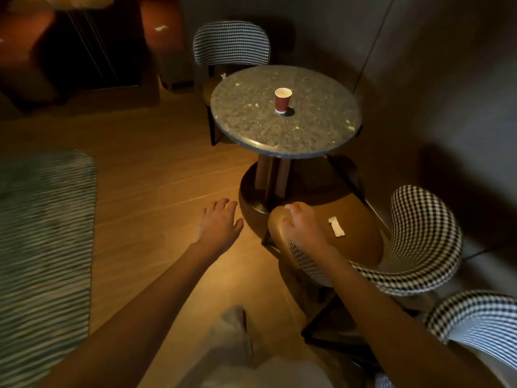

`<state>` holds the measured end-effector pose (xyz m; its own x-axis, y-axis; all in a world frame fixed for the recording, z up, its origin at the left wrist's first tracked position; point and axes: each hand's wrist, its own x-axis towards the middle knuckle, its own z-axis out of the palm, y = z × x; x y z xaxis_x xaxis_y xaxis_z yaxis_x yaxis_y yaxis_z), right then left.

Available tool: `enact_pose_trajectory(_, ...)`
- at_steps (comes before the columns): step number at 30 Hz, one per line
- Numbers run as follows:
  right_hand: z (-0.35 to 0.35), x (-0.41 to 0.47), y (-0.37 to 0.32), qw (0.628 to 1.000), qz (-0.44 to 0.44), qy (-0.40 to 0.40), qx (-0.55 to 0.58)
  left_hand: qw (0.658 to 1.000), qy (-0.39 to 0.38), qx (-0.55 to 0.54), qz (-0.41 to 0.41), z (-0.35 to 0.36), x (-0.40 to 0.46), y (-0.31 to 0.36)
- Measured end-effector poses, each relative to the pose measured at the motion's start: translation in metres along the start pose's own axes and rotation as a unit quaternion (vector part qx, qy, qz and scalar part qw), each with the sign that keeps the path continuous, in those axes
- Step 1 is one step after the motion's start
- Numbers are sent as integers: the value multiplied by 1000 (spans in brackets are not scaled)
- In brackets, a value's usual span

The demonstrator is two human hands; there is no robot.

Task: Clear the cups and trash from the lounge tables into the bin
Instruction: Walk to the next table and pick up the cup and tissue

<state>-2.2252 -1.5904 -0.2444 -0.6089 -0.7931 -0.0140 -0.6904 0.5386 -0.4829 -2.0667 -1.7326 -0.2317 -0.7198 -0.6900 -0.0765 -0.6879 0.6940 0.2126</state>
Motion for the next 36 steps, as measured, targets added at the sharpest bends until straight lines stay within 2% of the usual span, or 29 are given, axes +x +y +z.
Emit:
enact_pose_trajectory(9,17,158,3,997,71,-18,10,997,-3,11,73,-6,187,-30)
enact_pose_trajectory(15,8,294,25,998,65,16,-14,996,-13,15,87,-9,320,-39)
enact_pose_trajectory(21,-12,412,35,990,91,56,88,993,-9,11,115,-29,441,-32)
enact_pose_trajectory(26,-7,480,51,963,154,110,194,986,-50,43,154,-26,511,-35)
enact_pose_trajectory(32,32,549,67,923,265,139,242,969,-90,73,218,-11,609,-40)
enact_pose_trajectory(36,65,582,58,875,340,177,295,953,-126,87,263,-9,674,-45)
